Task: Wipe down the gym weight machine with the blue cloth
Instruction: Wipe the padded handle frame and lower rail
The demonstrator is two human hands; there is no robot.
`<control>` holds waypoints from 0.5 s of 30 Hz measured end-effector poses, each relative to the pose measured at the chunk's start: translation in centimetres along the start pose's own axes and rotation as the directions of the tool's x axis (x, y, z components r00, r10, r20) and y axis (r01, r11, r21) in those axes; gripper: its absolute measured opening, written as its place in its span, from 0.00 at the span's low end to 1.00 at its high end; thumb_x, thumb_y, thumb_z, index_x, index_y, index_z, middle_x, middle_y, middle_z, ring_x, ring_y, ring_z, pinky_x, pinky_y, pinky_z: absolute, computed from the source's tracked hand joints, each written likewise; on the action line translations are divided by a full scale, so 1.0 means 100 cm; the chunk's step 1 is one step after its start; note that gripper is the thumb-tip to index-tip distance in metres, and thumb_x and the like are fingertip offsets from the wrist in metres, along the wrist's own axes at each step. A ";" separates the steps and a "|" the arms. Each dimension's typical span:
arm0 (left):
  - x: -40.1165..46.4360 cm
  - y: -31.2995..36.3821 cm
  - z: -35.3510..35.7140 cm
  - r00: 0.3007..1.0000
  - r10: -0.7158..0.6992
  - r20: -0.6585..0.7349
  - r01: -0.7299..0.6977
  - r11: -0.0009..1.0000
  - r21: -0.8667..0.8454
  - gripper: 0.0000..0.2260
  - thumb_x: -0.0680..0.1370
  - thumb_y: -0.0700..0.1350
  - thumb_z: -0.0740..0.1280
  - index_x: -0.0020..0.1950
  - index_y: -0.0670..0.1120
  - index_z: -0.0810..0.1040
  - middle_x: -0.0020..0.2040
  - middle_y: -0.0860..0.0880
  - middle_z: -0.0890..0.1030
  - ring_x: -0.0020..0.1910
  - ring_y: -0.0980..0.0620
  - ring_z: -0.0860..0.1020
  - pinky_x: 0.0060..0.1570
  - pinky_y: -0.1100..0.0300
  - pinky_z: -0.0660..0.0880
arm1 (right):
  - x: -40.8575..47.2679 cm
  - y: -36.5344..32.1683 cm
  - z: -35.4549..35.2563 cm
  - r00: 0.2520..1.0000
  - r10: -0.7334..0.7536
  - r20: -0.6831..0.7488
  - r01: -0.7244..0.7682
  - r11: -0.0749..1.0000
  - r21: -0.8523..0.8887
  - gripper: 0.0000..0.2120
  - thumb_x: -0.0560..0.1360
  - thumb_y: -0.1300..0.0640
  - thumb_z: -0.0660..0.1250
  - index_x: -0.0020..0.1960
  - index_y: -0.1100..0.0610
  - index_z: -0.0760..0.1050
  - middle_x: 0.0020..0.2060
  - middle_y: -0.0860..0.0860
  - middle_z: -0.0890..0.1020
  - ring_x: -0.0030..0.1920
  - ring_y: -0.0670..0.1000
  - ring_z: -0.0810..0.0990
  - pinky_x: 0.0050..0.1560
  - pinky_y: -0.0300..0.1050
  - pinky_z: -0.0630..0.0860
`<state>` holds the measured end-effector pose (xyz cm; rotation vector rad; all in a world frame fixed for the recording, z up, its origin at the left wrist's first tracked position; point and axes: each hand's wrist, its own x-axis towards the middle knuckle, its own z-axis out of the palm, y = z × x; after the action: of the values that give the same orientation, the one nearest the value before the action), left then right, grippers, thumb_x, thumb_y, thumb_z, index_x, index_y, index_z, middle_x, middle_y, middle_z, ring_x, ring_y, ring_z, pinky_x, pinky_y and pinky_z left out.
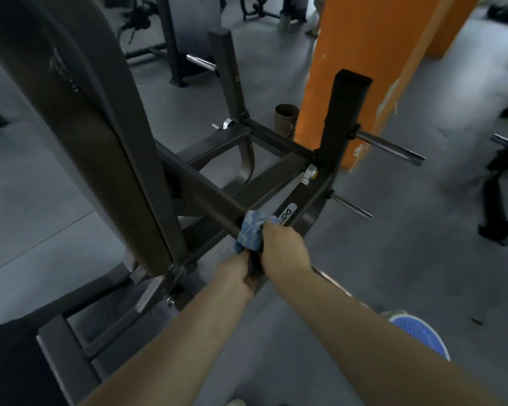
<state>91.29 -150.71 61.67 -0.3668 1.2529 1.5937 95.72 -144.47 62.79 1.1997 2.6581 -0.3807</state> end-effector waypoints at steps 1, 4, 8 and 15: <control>-0.005 -0.002 -0.001 1.000 0.009 0.009 -0.009 1.000 -0.007 0.14 0.82 0.37 0.55 0.65 0.34 0.71 0.64 0.37 0.74 0.64 0.42 0.72 0.51 0.52 0.69 | -0.006 0.000 -0.002 1.000 -0.005 -0.024 0.006 1.000 0.022 0.18 0.78 0.63 0.58 0.68 0.63 0.64 0.58 0.59 0.77 0.56 0.58 0.78 0.52 0.50 0.77; -0.015 -0.004 -0.002 0.999 0.034 0.034 -0.034 0.999 0.019 0.08 0.80 0.36 0.58 0.53 0.35 0.76 0.51 0.39 0.79 0.45 0.47 0.78 0.40 0.57 0.76 | -0.020 0.006 -0.012 0.996 -0.069 -0.053 0.074 0.993 0.096 0.10 0.79 0.62 0.57 0.57 0.60 0.72 0.53 0.57 0.80 0.52 0.57 0.79 0.48 0.46 0.76; -0.028 -0.006 0.006 0.989 0.091 0.114 -0.097 0.994 0.046 0.05 0.79 0.37 0.62 0.48 0.38 0.77 0.36 0.44 0.82 0.36 0.52 0.80 0.32 0.62 0.78 | -0.030 0.029 -0.036 0.996 -0.033 -0.081 0.059 0.932 0.356 0.08 0.78 0.56 0.60 0.51 0.59 0.75 0.43 0.52 0.79 0.49 0.53 0.78 0.35 0.33 0.66; -0.056 -0.046 0.069 0.966 0.101 0.240 -0.131 0.985 0.112 0.11 0.80 0.39 0.61 0.60 0.37 0.74 0.49 0.39 0.80 0.44 0.47 0.79 0.38 0.57 0.77 | -0.053 0.122 -0.053 0.999 0.037 0.001 -0.029 0.762 0.647 0.12 0.73 0.51 0.71 0.50 0.57 0.75 0.45 0.51 0.78 0.46 0.49 0.75 0.40 0.37 0.71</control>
<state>99.87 -148.15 66.17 -0.0235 1.2031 1.5946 107.93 -138.76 67.53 1.4019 2.5717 -1.3843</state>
